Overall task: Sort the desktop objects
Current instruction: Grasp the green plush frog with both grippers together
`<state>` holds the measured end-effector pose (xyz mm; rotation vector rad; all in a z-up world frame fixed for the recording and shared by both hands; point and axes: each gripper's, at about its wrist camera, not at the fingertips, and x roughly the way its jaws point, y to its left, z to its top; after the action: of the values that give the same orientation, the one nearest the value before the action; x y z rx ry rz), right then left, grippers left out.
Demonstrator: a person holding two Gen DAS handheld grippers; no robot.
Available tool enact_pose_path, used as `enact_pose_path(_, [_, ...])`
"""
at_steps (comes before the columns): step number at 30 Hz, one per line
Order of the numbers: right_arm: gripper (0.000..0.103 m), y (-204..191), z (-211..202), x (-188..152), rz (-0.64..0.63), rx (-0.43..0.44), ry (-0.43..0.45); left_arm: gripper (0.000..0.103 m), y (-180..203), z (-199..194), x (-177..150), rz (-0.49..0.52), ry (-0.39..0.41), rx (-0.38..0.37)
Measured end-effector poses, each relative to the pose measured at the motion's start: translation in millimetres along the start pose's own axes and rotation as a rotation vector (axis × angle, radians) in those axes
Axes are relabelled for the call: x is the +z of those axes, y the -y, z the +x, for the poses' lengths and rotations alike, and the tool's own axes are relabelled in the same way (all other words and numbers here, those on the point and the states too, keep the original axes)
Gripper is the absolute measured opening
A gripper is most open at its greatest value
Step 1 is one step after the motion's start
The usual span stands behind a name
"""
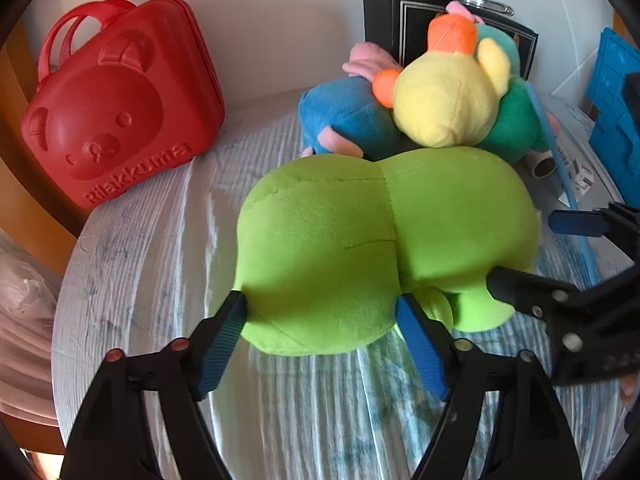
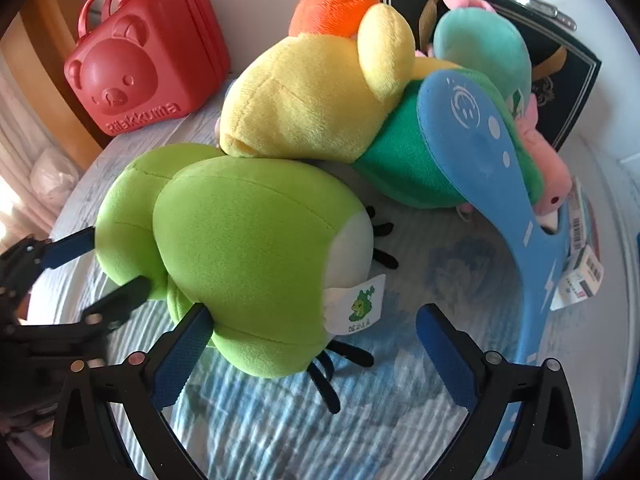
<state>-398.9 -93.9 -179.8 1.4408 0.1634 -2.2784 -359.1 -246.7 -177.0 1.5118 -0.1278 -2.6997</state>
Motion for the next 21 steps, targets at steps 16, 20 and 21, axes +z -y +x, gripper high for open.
enact_pose_path(16, [0.103,4,27,10,0.026,0.086,-0.028,0.084,-27,40,13,-0.086,-0.033,-0.143])
enact_pose_path(20, [0.075,-7,18,7,-0.043,0.083,-0.003,0.07,-16,25,8,-0.047,0.011,-0.1])
enact_pose_path(21, [0.073,-9,14,6,-0.054,0.076,0.004,0.068,-14,21,5,-0.047,0.02,-0.093])
